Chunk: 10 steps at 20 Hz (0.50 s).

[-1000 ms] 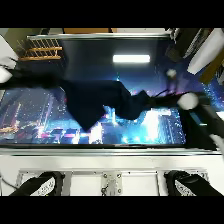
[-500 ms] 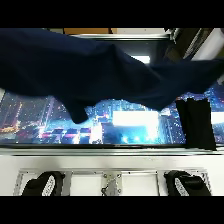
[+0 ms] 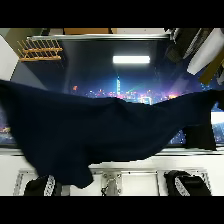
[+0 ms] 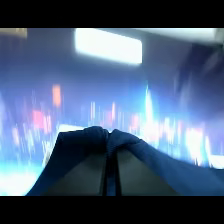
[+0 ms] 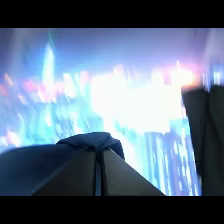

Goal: Fold the clothes and pants, and hang the long-sleeved shirts on hangers.

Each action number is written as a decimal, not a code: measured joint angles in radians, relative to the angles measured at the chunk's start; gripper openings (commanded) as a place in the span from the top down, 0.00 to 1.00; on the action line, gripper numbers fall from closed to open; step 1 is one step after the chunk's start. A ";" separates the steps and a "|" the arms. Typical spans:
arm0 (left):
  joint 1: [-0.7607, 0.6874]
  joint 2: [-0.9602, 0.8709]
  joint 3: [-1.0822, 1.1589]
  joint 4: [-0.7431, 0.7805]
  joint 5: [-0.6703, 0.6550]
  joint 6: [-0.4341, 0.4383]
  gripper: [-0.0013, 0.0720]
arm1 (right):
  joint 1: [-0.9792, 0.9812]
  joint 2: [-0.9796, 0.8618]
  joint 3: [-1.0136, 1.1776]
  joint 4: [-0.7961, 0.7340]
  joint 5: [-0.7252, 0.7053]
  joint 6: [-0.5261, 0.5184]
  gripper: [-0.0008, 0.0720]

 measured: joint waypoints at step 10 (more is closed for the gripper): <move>-0.165 -0.748 0.066 -0.006 0.278 0.083 0.14 | -0.004 -0.591 0.017 0.021 -0.479 -0.052 0.19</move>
